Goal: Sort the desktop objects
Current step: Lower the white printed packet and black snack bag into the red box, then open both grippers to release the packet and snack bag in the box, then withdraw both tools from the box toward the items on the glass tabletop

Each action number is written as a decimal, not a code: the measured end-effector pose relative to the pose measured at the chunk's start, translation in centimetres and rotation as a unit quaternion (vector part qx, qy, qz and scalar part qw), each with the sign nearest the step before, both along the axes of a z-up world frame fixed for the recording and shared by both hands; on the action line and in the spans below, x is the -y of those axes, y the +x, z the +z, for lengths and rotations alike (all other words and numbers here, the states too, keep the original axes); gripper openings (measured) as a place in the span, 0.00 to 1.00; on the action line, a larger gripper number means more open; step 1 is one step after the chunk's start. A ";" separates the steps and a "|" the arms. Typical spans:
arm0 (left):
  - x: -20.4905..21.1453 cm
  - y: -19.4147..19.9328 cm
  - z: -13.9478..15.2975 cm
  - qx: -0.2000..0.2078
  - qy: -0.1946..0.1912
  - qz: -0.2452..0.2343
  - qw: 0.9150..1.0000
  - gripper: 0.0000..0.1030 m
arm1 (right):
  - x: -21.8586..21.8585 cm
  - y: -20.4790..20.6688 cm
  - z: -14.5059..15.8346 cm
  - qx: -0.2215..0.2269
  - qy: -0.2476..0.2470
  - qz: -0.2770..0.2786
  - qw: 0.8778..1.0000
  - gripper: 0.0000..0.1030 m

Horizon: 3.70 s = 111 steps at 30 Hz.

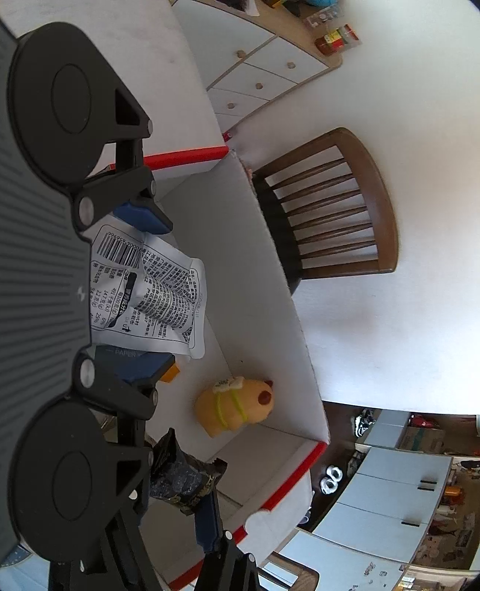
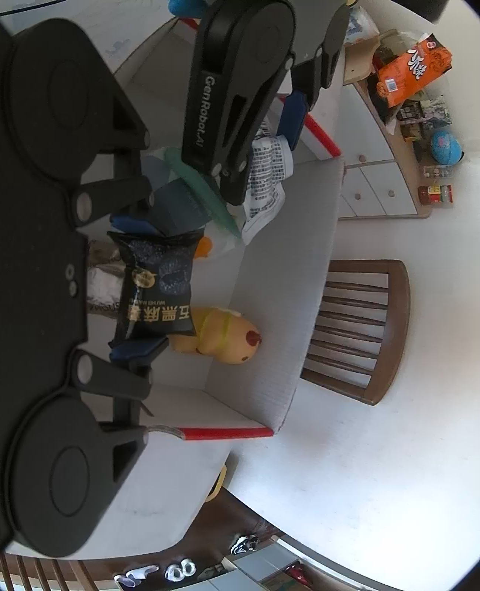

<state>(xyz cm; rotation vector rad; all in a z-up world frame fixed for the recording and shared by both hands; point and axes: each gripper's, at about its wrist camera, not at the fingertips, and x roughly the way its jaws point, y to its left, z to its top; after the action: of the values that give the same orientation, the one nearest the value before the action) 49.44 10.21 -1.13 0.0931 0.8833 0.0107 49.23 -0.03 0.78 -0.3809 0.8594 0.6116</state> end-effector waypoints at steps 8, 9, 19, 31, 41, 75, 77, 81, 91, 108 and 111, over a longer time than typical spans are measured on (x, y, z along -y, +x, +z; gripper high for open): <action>0.1 1.2 -1.1 -0.028 -0.002 0.003 1.000 0.67 | -0.3 0.4 -1.0 0.000 -0.016 0.005 1.000 0.53; 0.1 1.3 -1.2 -0.032 -0.001 0.002 0.999 0.67 | -0.3 0.5 -1.1 0.001 -0.018 0.005 1.000 0.53; 0.7 2.1 -1.8 -0.060 0.016 -0.009 0.998 0.68 | 0.1 1.2 -1.5 0.001 -0.030 -0.002 1.000 0.54; 1.2 1.7 -1.3 -0.060 0.033 -0.009 0.998 0.76 | 0.4 0.8 -1.5 0.010 -0.035 -0.001 0.999 0.61; 0.9 0.6 0.4 -0.038 0.024 0.001 0.999 0.76 | 1.3 0.0 0.2 0.021 -0.020 -0.006 1.000 0.68; 2.8 -10.1 6.8 0.055 -0.043 -0.005 0.998 0.76 | 5.7 -7.5 5.6 0.059 0.031 -0.022 0.998 0.69; 3.0 -10.7 7.0 0.059 -0.050 -0.008 0.997 0.79 | 6.2 -8.1 5.9 0.059 0.036 -0.026 0.997 0.70; 3.3 -12.0 7.3 0.067 -0.058 -0.015 0.996 0.81 | 6.8 -9.5 6.4 0.060 0.045 -0.029 0.997 0.71; 3.0 -15.9 6.8 0.083 -0.073 -0.021 0.994 0.88 | 8.0 -14.1 6.8 0.070 0.075 -0.030 0.994 0.80; 2.6 -23.0 7.3 0.167 -0.099 -0.064 0.979 0.99 | 8.8 -22.8 5.0 0.082 0.073 -0.061 0.992 0.84; 2.8 -24.1 6.9 0.163 -0.095 -0.073 0.979 0.99 | 8.9 -24.0 4.6 0.079 0.074 -0.070 0.992 0.84</action>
<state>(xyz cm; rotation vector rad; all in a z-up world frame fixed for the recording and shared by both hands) 25.37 7.42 5.78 -0.0230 0.5438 -0.1900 25.26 -8.90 5.35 -0.2295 0.6787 0.5036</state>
